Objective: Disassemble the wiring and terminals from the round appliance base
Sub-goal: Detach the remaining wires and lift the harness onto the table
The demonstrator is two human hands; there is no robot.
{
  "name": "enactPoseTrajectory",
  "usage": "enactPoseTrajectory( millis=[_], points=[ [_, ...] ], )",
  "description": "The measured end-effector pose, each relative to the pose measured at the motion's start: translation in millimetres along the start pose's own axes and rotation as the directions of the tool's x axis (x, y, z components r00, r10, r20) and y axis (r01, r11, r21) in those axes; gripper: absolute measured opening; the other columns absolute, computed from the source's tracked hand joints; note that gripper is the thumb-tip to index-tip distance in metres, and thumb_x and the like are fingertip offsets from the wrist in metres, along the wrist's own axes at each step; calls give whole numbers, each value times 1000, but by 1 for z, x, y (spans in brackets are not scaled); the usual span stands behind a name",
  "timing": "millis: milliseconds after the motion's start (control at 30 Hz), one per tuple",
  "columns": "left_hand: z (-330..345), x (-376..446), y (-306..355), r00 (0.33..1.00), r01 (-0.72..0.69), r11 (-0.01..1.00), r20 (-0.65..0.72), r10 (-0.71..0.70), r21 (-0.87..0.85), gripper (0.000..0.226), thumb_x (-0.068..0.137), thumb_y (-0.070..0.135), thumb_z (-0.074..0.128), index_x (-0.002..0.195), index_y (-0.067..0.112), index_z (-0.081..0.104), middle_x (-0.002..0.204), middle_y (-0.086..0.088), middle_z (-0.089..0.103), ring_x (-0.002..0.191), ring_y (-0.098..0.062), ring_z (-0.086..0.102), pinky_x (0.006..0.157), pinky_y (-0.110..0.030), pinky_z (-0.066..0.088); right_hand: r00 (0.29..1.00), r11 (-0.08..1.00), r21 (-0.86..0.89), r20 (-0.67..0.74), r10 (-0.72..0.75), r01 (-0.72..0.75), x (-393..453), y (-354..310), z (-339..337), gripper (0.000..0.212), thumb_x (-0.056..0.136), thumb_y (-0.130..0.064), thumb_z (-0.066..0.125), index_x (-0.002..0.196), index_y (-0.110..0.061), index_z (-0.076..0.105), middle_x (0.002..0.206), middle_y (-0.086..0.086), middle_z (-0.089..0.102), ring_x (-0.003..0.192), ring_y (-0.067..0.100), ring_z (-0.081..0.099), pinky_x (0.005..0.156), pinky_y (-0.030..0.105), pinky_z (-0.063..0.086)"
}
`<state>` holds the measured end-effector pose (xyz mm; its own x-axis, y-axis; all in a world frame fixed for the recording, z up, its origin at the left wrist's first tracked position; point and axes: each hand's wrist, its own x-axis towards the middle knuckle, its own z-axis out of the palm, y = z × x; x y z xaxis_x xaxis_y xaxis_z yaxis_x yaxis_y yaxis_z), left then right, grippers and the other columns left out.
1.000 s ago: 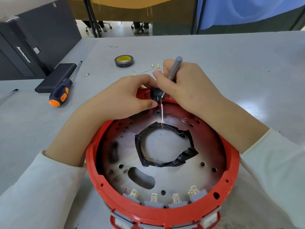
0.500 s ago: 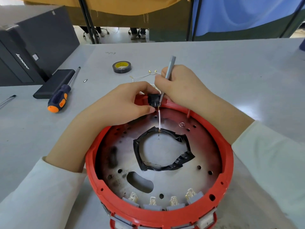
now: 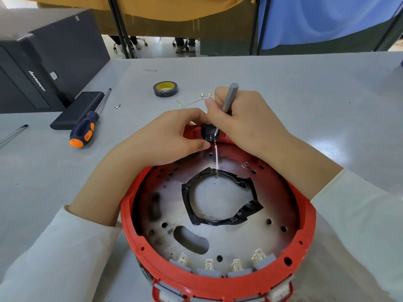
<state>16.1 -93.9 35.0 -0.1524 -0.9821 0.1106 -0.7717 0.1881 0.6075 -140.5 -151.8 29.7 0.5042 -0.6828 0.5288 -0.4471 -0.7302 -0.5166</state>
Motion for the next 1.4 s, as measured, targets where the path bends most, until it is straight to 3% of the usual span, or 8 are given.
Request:
enactPoseTrajectory(
  millis=[100,300,1200,1400],
  points=[
    [0,0,-1,1000,-1,1000,-2,1,16,35,83,24,68,116,31,60,112,20,62,104,0,54,90,-11,38,1000,999,-39,-4,-26,26,-1,-1,0,43,94,-32,47,59,-26,24,49,-7,30,48,10,35,47,22,24],
    [0,0,2,1000,-1,1000,6,1,3,39,83,21,68,120,27,59,116,16,62,110,-3,54,98,-24,39,998,997,-28,17,-67,68,-1,-1,0,43,94,-30,46,58,-28,23,49,-8,30,49,7,38,48,21,26],
    [0,0,0,1000,-16,1000,-9,16,20,34,83,22,68,116,26,60,111,14,63,104,-6,56,93,-24,41,990,983,-117,36,-135,139,-1,-3,0,42,95,-30,44,58,-29,24,49,-8,31,45,10,36,49,18,29],
    [2,1,-2,1000,-14,1000,-14,14,-5,33,81,20,69,112,29,60,113,16,62,108,-2,54,96,-19,38,999,1000,15,45,24,-25,5,1,1,44,95,-25,49,57,-23,26,51,-7,30,47,10,33,49,24,24]
  ],
)
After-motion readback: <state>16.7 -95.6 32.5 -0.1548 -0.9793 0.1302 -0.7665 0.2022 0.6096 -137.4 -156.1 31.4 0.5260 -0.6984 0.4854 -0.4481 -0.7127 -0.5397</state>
